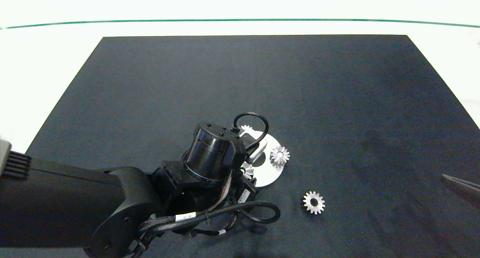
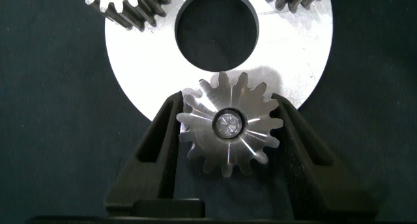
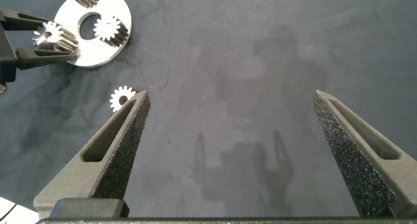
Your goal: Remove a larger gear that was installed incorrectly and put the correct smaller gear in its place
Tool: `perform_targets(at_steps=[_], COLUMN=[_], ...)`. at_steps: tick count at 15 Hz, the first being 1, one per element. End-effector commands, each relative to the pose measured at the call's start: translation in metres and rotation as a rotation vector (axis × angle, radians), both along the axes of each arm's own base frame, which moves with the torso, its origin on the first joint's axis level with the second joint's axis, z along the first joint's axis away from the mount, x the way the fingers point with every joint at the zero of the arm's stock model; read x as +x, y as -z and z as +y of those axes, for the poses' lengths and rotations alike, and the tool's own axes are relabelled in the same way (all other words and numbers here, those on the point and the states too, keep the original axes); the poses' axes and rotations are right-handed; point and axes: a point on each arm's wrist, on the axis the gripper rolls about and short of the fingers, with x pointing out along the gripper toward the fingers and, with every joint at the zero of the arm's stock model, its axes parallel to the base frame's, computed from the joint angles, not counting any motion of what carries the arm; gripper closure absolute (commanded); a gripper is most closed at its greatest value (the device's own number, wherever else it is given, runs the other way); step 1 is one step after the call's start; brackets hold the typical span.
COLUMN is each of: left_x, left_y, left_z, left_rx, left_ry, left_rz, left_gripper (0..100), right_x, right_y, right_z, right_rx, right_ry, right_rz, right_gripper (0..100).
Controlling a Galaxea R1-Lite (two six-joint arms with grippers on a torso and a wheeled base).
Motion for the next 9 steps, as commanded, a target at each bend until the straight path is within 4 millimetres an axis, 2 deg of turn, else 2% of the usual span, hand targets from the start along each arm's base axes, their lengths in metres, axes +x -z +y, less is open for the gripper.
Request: perform_targets(at_steps=[1,9], left_x=[0.0,-0.001], left_y=[-0.002,-0.013], left_z=[-0.001,-0.001], left_rx=[-0.006,-0.007], left_ry=[0.002,0.002], left_rz=[-0.006,-0.004], left_gripper=[69,69], right_x=[0.0,-0.001], right_y=[0.0,0.0], right_z=[0.0,0.0], right_rx=[-0.001,0.0], right_ry=[-0.002,-0.003], right_rz=[0.0,-0.001], right_gripper=[0,0])
